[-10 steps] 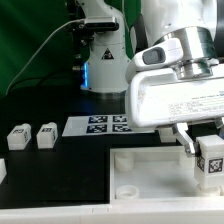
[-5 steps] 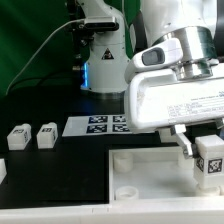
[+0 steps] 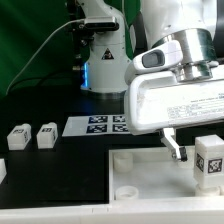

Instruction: Assemble one leg

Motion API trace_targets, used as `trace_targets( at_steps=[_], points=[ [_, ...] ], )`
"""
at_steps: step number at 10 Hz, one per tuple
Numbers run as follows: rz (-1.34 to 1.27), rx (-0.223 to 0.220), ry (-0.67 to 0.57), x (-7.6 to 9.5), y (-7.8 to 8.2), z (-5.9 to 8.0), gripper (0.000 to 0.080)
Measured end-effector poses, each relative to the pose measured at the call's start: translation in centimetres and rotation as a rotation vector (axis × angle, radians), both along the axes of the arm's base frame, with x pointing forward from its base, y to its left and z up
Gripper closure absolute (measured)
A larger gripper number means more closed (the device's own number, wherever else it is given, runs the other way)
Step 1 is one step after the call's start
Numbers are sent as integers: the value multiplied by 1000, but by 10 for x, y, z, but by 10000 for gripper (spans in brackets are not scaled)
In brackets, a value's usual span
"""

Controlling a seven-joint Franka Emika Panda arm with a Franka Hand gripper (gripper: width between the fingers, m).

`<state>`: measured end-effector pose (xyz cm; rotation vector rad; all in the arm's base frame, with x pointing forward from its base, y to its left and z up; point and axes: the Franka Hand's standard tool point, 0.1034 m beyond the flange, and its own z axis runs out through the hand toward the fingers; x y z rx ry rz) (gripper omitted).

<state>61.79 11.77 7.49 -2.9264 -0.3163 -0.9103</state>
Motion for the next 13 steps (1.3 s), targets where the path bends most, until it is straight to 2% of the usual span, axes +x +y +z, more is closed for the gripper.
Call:
trace_targets(
  at_steps=[5,6,8,9,10,11,12,13],
  points=[
    [0,0,2,0,0,0,151],
    [-10,3,32,-1,0,6,151],
    [-15,8,91,2,1,38,151],
    [-13,5,157,3,1,43,151],
    [-20,1,221,18,-3,57,151],
    [-36,9,184,28,-2,61,151],
    [-29,0,285,17,-1,49,151],
    [-34,-4,371,14,-2,48,151]
  ],
)
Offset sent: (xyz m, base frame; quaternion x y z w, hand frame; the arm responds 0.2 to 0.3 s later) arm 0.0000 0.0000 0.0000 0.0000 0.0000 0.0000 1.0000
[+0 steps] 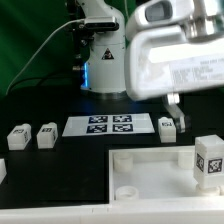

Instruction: Assemble one leg

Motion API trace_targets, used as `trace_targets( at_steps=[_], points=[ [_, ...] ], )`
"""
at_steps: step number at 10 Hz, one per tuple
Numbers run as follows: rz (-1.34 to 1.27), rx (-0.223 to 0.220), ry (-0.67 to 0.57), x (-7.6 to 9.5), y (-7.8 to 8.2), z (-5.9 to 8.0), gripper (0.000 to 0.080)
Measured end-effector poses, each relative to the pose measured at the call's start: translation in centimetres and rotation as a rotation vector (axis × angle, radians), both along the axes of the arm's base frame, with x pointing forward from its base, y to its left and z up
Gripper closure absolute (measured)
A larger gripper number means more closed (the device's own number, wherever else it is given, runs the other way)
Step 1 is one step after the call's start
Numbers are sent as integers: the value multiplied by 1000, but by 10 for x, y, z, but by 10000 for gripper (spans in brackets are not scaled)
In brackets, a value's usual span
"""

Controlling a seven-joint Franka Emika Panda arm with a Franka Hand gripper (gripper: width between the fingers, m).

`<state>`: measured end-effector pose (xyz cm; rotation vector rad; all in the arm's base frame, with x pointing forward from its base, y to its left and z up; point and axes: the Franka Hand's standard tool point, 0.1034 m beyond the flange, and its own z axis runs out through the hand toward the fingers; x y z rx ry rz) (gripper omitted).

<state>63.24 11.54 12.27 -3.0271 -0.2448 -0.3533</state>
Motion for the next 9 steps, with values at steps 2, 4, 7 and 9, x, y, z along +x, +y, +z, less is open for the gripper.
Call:
trace_targets(
  at_steps=[2,4,7,9],
  points=[
    [14,-13,181,-20,1,-14,151],
    [2,-12,242,-7,2,-18,151],
    [4,-14,244,-8,1,-21,151],
    [-2,-14,245,0,3,-29,151]
  ],
)
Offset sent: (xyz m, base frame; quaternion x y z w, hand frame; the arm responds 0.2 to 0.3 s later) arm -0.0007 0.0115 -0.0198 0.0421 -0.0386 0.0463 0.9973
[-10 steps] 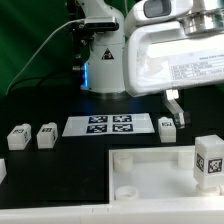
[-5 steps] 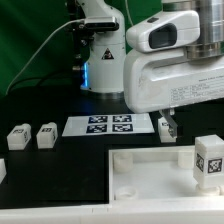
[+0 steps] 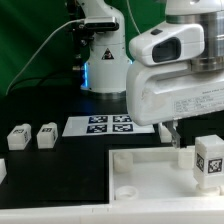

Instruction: Assemble one leg

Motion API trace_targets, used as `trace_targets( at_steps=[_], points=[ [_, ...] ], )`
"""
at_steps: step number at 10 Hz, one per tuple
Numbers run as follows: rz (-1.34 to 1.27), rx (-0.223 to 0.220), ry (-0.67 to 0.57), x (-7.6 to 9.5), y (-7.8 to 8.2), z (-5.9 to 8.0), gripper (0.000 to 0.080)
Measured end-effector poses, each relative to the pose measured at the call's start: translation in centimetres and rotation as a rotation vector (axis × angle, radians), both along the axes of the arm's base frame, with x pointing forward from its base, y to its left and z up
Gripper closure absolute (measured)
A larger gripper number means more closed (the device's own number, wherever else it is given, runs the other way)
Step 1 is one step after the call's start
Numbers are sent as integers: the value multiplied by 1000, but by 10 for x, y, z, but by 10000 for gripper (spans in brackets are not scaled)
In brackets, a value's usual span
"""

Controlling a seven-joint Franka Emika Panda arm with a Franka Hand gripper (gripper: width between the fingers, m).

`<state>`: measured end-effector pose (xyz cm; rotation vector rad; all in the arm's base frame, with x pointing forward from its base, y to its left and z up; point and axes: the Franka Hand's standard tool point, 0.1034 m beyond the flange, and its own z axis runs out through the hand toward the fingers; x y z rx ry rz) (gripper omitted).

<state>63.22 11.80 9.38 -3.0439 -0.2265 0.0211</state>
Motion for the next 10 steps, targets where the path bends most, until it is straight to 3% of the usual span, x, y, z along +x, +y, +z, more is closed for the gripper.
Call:
trace_targets(
  at_steps=[3,4,5,6,7,10],
  points=[
    [-14,0,0,5,4,-5,151],
    [-18,0,0,5,4,-5,236],
    [-58,0,4,5,4,-5,371],
    [-78,-1,6,4,4,-5,371],
    [-149,-2,12,5,3,-5,503],
    [-453,-9,34,5,1,-6,502]
  ],
)
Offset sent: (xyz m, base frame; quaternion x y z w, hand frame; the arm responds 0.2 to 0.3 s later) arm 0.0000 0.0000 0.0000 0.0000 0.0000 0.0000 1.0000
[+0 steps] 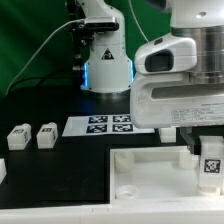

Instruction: Assemble one leg

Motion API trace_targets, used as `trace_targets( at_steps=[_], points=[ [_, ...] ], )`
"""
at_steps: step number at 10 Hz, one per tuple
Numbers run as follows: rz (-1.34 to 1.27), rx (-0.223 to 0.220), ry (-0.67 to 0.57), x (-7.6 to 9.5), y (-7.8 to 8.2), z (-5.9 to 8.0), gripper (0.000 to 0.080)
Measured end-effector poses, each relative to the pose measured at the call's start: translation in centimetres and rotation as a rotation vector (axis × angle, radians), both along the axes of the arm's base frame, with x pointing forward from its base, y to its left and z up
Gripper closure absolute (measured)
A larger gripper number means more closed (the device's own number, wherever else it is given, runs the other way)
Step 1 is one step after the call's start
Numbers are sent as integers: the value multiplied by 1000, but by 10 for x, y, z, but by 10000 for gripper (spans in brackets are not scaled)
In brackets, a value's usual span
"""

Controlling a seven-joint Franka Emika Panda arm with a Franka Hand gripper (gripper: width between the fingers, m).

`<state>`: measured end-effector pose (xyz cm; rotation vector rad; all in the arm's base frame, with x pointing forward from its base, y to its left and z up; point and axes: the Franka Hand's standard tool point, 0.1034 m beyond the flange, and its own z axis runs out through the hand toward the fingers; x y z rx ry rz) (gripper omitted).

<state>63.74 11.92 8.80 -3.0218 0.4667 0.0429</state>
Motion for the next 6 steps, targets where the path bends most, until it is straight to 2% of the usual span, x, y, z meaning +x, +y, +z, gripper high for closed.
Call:
trace_targets(
  at_steps=[3,6],
  points=[
    [-509,-21,16,0,-2,-1,502],
    [-939,17,51,1,-8,-2,502]
  ],
)
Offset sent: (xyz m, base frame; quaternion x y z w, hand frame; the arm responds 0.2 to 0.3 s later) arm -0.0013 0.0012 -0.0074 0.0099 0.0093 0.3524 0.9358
